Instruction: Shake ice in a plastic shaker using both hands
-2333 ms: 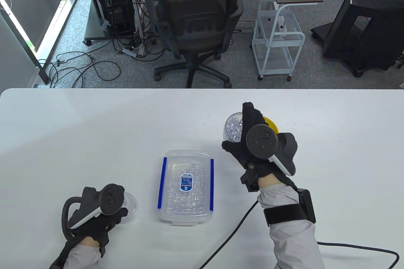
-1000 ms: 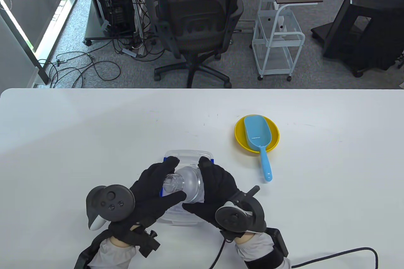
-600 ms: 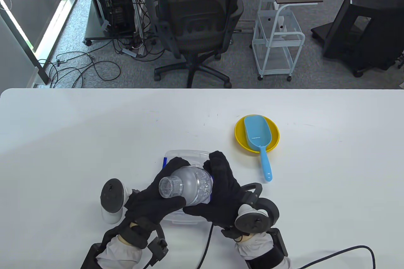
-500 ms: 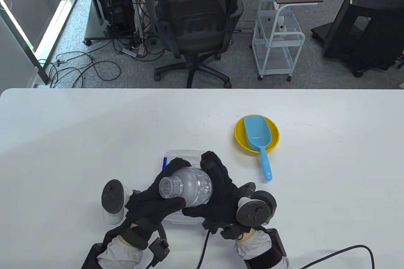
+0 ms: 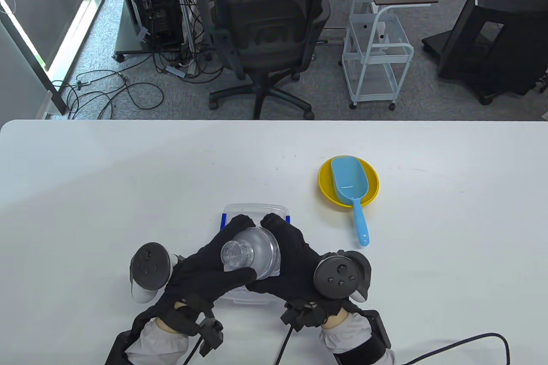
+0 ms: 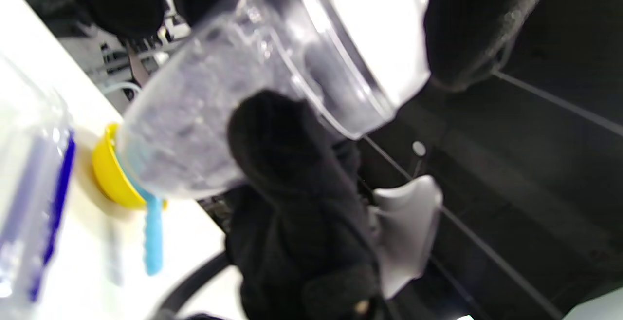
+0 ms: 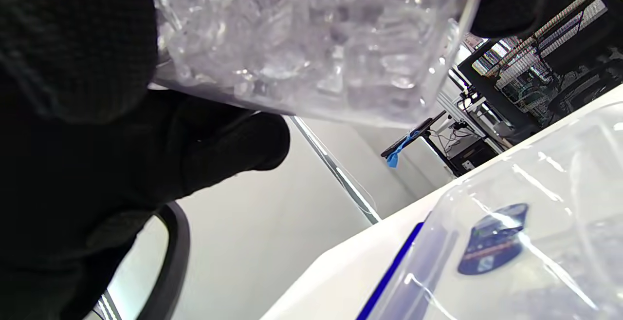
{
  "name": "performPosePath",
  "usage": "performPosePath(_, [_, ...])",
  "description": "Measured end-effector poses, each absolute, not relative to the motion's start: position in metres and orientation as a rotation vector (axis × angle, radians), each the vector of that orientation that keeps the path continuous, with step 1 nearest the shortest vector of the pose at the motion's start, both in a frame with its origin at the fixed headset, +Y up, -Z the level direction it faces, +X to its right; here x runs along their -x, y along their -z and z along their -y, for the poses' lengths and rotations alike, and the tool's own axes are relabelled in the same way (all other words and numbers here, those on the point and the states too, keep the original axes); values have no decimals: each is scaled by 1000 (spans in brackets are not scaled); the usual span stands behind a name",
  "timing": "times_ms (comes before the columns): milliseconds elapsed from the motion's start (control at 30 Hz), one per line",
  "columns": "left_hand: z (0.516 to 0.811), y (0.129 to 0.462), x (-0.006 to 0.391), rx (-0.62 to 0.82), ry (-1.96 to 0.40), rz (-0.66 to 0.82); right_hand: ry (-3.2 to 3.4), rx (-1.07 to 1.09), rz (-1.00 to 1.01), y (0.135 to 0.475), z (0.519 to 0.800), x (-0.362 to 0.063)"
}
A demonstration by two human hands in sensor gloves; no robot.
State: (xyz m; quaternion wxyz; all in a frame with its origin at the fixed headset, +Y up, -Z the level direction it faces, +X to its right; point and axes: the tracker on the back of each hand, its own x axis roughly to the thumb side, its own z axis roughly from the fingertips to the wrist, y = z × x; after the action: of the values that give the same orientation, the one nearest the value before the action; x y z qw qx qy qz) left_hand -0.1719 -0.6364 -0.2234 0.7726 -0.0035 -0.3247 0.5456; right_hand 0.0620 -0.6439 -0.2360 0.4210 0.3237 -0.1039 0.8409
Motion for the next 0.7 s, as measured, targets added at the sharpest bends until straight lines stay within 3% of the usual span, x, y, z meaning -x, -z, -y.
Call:
performPosePath(100, [637, 224, 172, 27, -1154, 712, -2112, -825, 246, 235, 640, -62])
performPosePath(200, [648, 231, 170, 136, -1203, 739, -2176, -831, 276, 234, 638, -65])
performPosePath(300, [651, 232, 166, 204, -1215, 738, -2079, -905, 139, 241, 645, -65])
performPosePath(400, [656, 236, 165, 225, -1159, 693, -2059, -762, 136, 244, 652, -66])
performPosePath(467, [664, 238, 167, 214, -1212, 626, -2077, -727, 31, 247, 656, -67])
performPosePath(533, [660, 234, 166, 145, -1281, 590, -2047, -706, 117, 245, 651, -69])
performPosePath(600, [631, 215, 160, -52, -1203, 740, -1956, -799, 322, 227, 624, -70])
performPosePath(700, [576, 169, 153, -447, -936, 1034, -1763, -1073, 900, 181, 579, -71])
